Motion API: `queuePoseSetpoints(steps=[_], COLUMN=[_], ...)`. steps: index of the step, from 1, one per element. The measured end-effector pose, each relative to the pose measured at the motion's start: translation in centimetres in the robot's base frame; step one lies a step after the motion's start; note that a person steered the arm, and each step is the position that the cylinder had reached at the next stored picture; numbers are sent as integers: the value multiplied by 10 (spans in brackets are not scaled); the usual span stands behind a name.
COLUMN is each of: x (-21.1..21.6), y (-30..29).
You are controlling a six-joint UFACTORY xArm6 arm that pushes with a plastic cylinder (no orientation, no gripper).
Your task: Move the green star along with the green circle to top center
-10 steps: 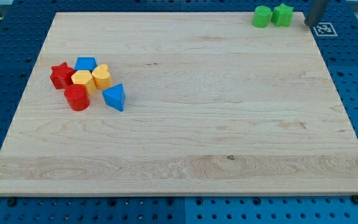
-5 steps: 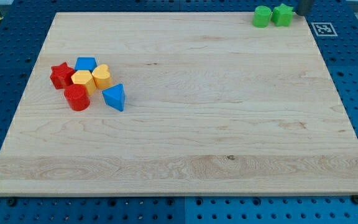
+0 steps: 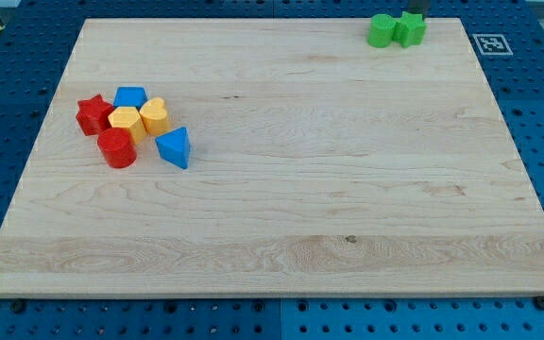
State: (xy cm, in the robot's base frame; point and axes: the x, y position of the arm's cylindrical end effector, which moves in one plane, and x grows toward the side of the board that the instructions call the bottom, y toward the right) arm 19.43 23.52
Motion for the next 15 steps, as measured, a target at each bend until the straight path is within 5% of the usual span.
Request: queuePoseSetpoints(steps=[2,10,15], x=[26,13,42], y=[11,-102,-103])
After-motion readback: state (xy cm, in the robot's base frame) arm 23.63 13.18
